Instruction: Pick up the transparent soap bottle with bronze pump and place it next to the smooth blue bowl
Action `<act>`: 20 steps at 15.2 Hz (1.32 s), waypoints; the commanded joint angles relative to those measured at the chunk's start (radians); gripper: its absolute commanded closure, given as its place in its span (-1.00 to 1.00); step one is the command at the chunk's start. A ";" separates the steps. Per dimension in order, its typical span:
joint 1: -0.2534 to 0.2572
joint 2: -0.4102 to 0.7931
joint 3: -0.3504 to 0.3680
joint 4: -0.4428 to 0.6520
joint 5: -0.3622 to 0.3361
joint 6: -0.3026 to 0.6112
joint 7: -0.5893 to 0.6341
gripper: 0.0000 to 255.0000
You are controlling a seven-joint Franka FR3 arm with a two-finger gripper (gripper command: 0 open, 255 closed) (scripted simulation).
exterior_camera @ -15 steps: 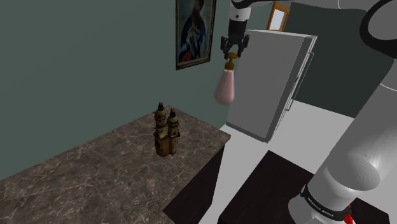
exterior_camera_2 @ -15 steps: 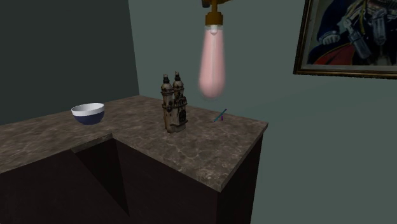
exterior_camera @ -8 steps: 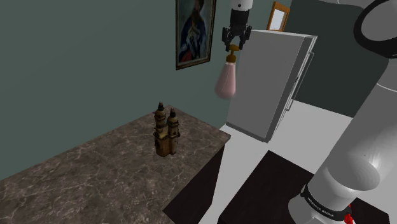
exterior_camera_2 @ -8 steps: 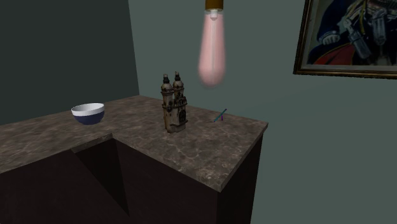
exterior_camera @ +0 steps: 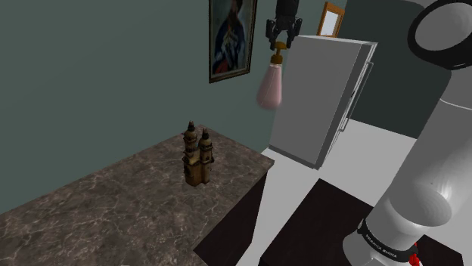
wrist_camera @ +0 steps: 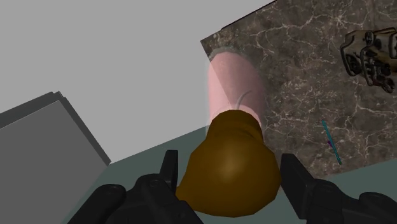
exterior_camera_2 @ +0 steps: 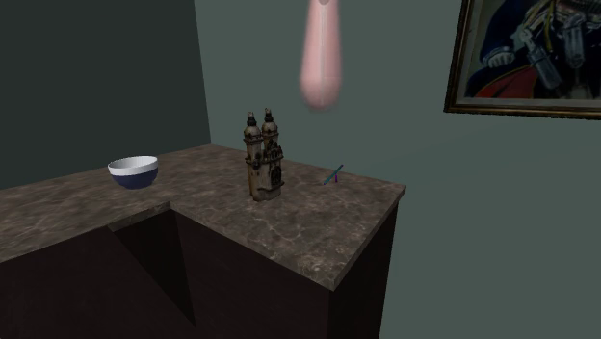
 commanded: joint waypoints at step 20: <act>0.151 -0.183 0.142 -0.250 -0.018 0.023 0.297 1.00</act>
